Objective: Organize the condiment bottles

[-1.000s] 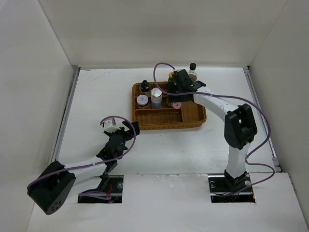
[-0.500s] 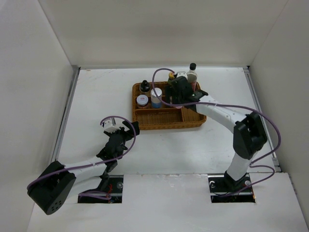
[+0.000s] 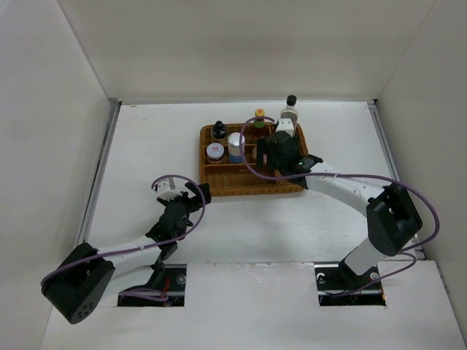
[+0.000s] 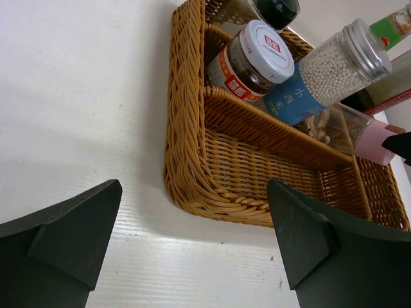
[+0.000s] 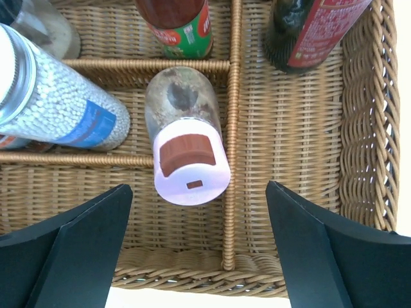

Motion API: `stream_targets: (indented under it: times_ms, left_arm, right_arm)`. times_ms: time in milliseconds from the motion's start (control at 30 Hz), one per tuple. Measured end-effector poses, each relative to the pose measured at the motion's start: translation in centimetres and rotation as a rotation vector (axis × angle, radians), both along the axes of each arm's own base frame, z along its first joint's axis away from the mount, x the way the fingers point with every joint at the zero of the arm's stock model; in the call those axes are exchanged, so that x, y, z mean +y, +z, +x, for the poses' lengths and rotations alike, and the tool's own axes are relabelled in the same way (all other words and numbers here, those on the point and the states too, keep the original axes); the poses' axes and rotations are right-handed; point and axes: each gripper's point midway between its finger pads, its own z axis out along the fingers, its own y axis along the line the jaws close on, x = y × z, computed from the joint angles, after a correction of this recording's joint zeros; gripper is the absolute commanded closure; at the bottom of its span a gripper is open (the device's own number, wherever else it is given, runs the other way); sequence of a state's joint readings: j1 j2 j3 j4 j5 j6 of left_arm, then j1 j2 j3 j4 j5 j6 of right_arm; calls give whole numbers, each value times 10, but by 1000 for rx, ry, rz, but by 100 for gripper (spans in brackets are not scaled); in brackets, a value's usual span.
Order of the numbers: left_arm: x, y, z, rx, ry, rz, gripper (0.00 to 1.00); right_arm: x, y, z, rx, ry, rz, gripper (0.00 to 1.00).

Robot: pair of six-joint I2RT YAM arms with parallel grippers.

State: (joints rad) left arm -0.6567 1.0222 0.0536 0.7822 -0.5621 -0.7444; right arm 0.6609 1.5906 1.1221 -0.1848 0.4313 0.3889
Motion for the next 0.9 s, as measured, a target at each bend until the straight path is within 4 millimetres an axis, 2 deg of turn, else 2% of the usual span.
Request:
stream_targets:
  times_ms: [133,333,433,533,600,733,800,900]
  left_arm:
    - [0,0,0,1,0,0,0]
    - [0,0,0,1,0,1,0]
    - [0,-1,0,2,0,1,0]
    - [0,-1,0,2,0,2,0]
    - [0,-1,0,2,0,2,0]
    - [0,-3,0,9,0,7,0]
    - [0,-3,0,10,-2,7,0]
    - [0,-4,0,10,-3,7,0]
  right_arm:
    - [4,-2,5,-26,-2,25,20]
    - [13,0,15,-72,-1,67,38]
    - [14,-2,17,-76,-1,70,39]
    - [14,-4,18,-74,-2,67,31]
    - [12,-7,18,-66,-7,60,31]
    - [10,-16,17,-42,-7,39,43]
    - [9,-19,17,-33,-8,33,52]
    - [8,-15,18,-30,-8,26,56]
